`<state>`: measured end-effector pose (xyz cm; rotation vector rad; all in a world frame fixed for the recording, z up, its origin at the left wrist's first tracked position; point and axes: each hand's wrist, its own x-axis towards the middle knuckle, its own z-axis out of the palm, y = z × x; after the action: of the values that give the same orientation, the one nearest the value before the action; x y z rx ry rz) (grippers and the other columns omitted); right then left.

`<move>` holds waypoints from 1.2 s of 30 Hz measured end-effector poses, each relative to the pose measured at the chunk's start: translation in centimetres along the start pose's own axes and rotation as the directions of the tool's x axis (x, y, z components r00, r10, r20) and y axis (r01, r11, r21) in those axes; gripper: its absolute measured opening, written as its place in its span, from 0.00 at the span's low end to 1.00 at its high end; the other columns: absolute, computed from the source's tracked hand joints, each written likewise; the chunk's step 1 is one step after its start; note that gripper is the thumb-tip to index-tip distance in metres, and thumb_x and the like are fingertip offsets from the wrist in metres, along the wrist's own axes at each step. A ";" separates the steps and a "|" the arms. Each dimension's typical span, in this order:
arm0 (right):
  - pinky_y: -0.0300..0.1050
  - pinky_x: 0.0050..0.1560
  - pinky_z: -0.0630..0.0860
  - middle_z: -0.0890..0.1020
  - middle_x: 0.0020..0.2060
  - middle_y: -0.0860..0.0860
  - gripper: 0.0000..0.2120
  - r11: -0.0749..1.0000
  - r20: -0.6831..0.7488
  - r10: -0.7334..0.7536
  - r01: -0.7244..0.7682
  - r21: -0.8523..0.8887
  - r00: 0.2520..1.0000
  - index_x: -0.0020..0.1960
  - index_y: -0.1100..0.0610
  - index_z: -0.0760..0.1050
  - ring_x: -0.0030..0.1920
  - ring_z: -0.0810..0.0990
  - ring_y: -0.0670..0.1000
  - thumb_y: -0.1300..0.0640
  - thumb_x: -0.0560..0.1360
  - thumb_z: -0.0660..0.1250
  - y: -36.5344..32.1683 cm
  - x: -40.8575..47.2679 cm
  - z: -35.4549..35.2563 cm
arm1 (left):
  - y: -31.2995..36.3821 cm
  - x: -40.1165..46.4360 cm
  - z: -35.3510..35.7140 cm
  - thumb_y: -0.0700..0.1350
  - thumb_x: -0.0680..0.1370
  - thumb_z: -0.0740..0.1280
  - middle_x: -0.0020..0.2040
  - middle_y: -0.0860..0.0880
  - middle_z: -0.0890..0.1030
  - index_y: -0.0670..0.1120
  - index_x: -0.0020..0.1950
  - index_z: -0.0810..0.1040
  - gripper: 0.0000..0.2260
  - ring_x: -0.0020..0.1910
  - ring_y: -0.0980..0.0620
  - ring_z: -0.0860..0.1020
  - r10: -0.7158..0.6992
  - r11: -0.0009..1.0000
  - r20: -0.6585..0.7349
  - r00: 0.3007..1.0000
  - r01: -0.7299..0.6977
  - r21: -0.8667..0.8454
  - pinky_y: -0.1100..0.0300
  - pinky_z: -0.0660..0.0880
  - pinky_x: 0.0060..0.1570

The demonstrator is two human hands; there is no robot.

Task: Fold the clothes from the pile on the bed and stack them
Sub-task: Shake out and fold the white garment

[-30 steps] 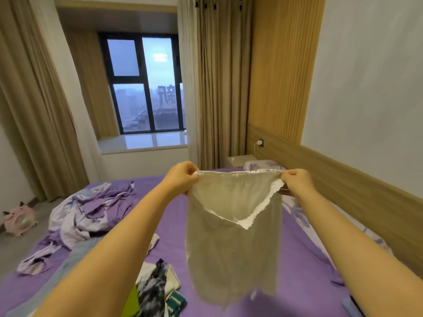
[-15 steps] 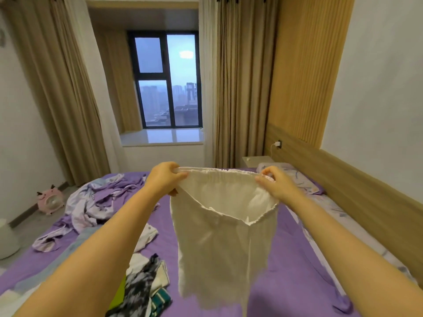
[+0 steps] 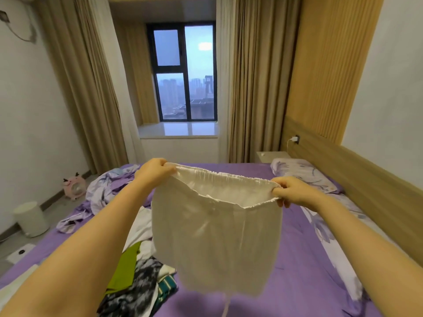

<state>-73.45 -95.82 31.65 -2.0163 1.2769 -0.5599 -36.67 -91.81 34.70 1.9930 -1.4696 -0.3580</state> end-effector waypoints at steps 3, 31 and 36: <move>0.39 0.38 0.78 0.79 0.40 0.53 0.06 0.986 -0.002 -0.003 0.003 0.165 1.000 0.47 0.55 0.77 0.39 0.80 0.50 0.61 0.76 0.62 0.0 0.3 -0.4 | -1.2 -0.2 -0.3 0.47 0.76 0.67 0.43 0.43 0.79 0.42 0.49 0.81 0.09 0.44 0.46 0.76 0.003 0.980 0.043 0.999 0.006 -0.199 0.52 0.75 0.46; 0.42 0.40 0.81 0.81 0.49 0.53 0.11 0.991 0.145 0.054 -0.071 0.113 0.988 0.51 0.55 0.81 0.49 0.82 0.52 0.67 0.75 0.64 -0.6 1.2 -1.5 | -2.4 -0.7 0.5 0.49 0.79 0.63 0.41 0.47 0.73 0.43 0.46 0.73 0.10 0.41 0.50 0.71 0.095 0.955 0.074 0.993 -0.070 -0.290 0.60 0.67 0.39; 0.36 0.34 0.77 0.80 0.44 0.55 0.13 0.945 -0.186 0.153 -0.089 0.316 0.971 0.44 0.56 0.80 0.44 0.79 0.51 0.70 0.74 0.61 -1.3 2.4 -0.2 | -1.6 -1.6 -0.7 0.60 0.69 0.70 0.53 0.56 0.80 0.59 0.53 0.80 0.14 0.53 0.56 0.77 0.264 0.953 0.405 0.875 -0.172 -0.251 0.61 0.77 0.52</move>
<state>-71.74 -97.72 32.73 -1.6441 1.3338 -0.8710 -35.62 -89.77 34.02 1.6199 -1.8254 -0.8647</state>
